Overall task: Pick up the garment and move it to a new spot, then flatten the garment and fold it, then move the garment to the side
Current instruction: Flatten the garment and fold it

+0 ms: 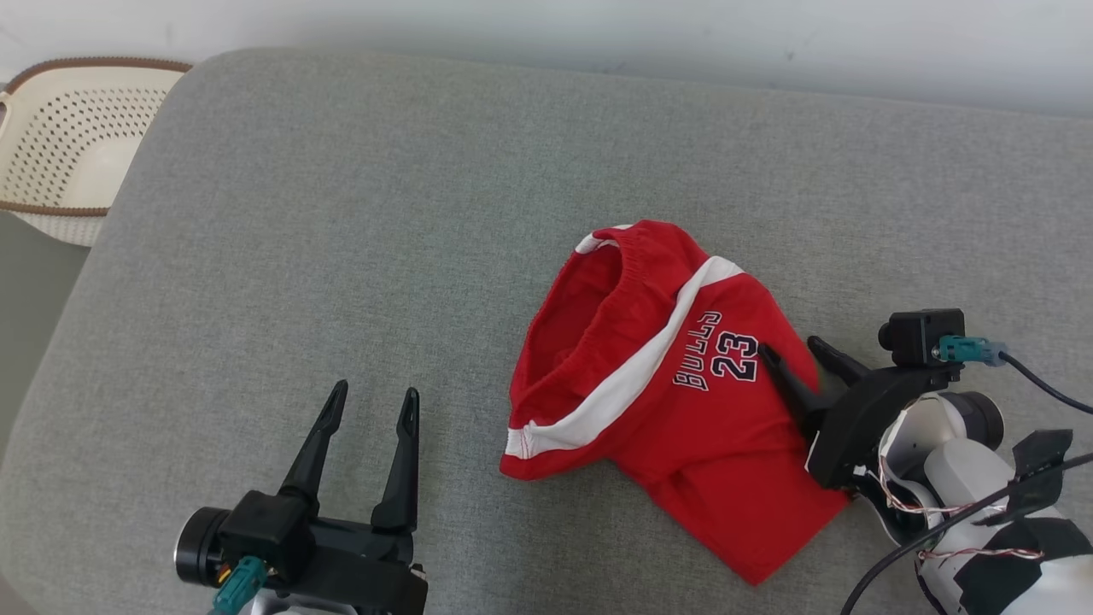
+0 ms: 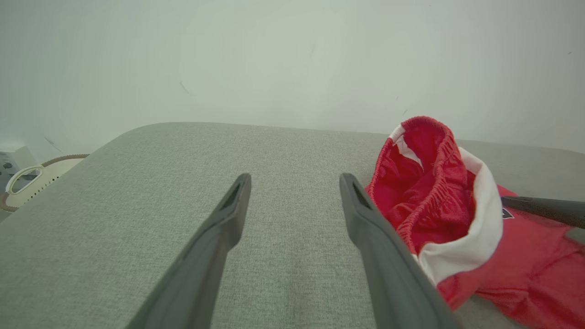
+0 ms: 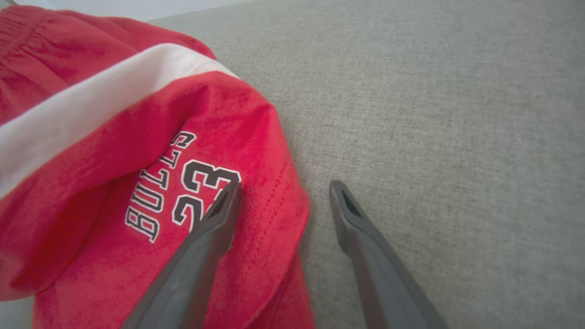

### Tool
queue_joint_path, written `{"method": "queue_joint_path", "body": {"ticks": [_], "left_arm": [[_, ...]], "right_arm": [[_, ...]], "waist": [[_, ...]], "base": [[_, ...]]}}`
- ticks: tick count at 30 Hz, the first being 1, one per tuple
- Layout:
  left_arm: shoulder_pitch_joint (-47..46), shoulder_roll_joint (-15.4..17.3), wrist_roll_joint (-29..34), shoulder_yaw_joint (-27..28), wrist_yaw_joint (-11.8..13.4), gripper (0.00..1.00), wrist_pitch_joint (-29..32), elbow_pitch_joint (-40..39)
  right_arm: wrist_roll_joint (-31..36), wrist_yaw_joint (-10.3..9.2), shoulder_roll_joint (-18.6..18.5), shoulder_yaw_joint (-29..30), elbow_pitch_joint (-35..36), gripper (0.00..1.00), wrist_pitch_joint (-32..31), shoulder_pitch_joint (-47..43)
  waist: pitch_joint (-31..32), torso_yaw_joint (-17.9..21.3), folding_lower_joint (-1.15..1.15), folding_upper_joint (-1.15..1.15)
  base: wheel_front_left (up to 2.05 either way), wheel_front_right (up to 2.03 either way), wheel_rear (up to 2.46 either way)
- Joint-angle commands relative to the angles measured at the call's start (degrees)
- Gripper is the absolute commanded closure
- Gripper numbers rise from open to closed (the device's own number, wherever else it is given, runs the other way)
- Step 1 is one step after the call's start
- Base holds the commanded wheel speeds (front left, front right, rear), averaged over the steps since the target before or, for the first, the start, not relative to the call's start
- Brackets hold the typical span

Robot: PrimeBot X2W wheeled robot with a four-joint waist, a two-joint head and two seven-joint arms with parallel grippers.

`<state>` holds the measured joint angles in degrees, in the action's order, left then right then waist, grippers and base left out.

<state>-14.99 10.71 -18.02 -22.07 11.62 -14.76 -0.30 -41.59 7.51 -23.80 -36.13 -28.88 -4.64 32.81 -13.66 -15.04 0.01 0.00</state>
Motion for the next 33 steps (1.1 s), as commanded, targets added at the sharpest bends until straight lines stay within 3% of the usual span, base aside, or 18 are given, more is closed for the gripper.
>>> {"method": "queue_joint_path", "body": {"ticks": [1, 2, 3, 11, 18, 27, 33], "left_arm": [[-0.52, -0.19, 0.68, 0.35, -0.38, 0.00, -0.42, 0.28], [-0.52, -0.38, 0.81, 0.49, -0.42, 0.00, -0.42, 0.32], [-0.52, -0.59, 0.92, 0.62, -0.53, 0.00, -0.42, 0.29], [-0.45, -1.23, 2.06, 2.29, -1.34, 0.00, -0.43, 0.42], [0.20, -1.18, 2.90, 3.33, -1.89, 0.00, -0.44, 0.33], [1.15, -0.74, 3.25, 4.23, -2.33, 0.00, -0.43, 0.50], [1.91, -0.08, 3.07, 4.67, -2.61, 0.00, -0.43, 0.68]], "right_arm": [[-1.23, -0.04, -0.73, -1.43, -0.72, 0.54, -0.06, 1.15], [-1.92, -0.04, -0.95, -2.18, -1.12, 0.71, 0.18, 1.61], [-2.59, -0.04, -1.08, -2.92, -1.40, 1.00, 0.55, 1.93], [-2.92, -0.04, -4.26, -6.34, 0.29, 1.00, 6.37, 5.71], [8.31, -0.04, -7.53, -6.65, 4.83, 1.00, 12.12, 7.13], [25.16, -0.04, -8.71, -2.45, 13.06, 1.00, 10.66, -3.66], [30.65, -0.04, -6.68, -0.88, 17.61, 1.00, 7.40, -13.80]], "waist": [[-0.85, -0.75, -0.01, 0.00], [-0.97, -0.74, -0.01, 0.00], [-1.07, -0.68, -0.01, 0.00], [-1.16, 1.52, -0.01, 0.00], [-0.65, 4.83, -0.01, 0.00], [0.08, 8.37, -0.01, 0.00], [0.88, 10.59, -0.01, 0.00]], "base": [[0.00, 0.00, 0.00], [0.00, 0.00, 0.00], [0.00, 0.00, 0.00], [0.00, 0.00, 0.00], [0.00, 0.00, 0.00], [0.00, 0.00, 0.00], [0.00, 0.00, 0.00]]}}
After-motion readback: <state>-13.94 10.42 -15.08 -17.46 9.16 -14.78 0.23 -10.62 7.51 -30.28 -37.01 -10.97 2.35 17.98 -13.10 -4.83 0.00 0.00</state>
